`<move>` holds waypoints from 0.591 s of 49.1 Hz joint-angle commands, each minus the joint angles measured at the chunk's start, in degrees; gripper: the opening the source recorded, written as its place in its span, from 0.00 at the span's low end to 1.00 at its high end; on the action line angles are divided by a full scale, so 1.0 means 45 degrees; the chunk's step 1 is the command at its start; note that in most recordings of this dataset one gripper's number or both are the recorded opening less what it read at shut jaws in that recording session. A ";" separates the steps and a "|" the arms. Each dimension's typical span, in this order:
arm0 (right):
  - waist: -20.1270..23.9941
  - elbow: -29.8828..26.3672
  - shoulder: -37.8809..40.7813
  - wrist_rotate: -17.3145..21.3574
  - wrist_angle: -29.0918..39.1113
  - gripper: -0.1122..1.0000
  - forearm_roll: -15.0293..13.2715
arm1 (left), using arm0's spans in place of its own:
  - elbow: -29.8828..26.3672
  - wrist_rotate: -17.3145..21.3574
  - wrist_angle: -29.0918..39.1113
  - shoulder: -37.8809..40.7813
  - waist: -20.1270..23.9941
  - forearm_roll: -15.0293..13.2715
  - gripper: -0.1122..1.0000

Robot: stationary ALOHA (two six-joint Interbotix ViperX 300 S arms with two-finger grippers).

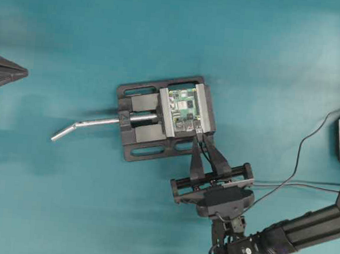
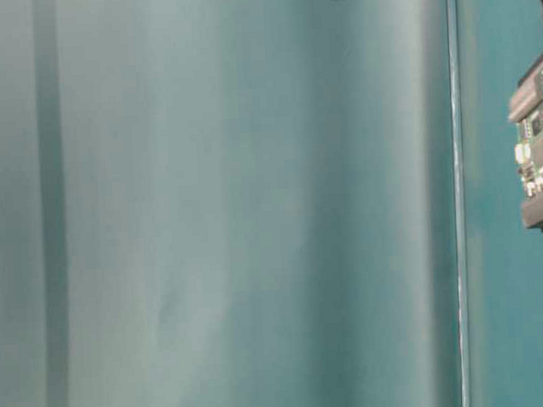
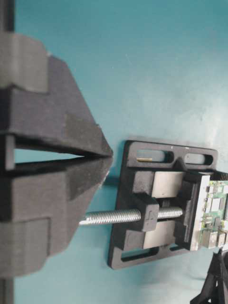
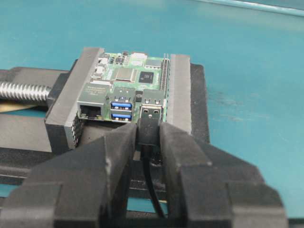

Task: Insert the USB into the fixed PCB.
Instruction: 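Push the USB plug forward into the port with the right gripper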

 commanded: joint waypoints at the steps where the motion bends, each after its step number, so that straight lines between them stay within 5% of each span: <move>1: -0.1094 -0.0039 -0.0742 -0.0020 -0.0215 0.29 -0.0293 | -0.0352 -0.0059 -0.0059 0.0098 0.0000 0.0020 0.13; 29: -0.1230 -0.0039 -0.0840 -0.0078 -0.0234 0.29 -0.0469 | -0.0371 -0.0059 -0.0059 0.0117 0.0000 0.0039 0.13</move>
